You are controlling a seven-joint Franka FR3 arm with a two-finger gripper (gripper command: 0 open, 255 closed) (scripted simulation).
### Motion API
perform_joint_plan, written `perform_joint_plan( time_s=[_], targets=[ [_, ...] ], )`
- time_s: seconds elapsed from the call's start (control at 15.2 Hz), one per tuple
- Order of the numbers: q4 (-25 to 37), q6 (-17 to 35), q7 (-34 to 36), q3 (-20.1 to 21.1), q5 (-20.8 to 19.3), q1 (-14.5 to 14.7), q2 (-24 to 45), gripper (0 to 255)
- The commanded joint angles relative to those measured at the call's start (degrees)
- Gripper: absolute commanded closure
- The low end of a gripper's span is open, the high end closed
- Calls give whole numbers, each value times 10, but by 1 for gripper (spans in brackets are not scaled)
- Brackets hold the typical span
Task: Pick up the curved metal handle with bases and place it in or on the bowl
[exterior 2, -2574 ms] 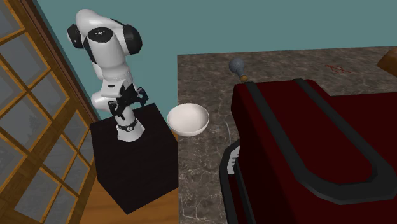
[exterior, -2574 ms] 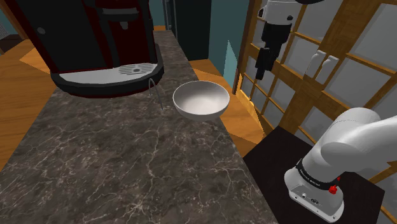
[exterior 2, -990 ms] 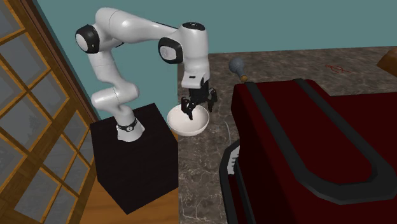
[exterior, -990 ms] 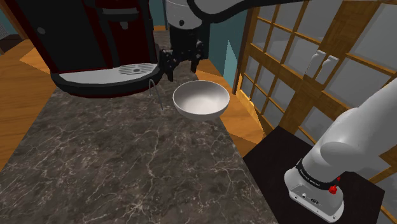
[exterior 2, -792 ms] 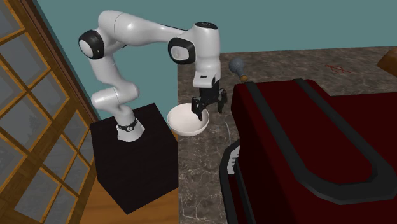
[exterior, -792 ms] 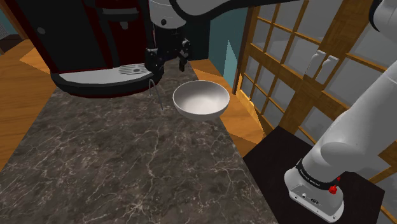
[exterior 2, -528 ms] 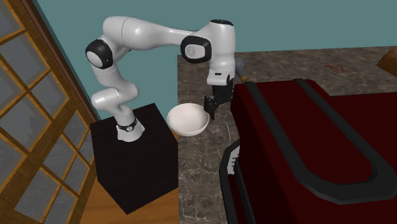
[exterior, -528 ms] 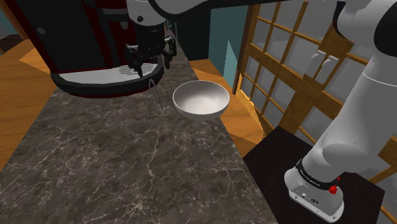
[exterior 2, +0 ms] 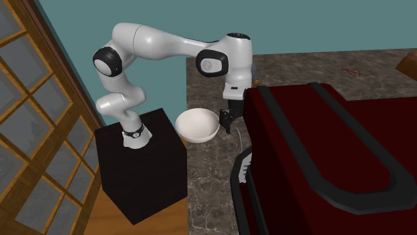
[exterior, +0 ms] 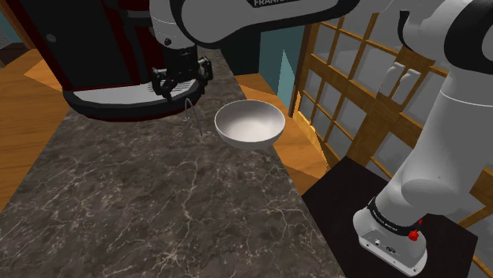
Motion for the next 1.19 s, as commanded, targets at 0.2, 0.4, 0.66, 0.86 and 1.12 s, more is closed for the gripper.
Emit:
perform_joint_plan(
  time_s=[0.2,0.4,0.66,0.86,1.12],
  targets=[
    [-12,11,0,-1,0,-2,-1,0],
    [-12,11,0,-1,0,-2,-1,0],
    [-12,11,0,-1,0,-2,-1,255],
    [-12,11,0,-1,0,-2,-1,255],
    [-12,11,0,-1,0,-2,-1,255]
  ],
)
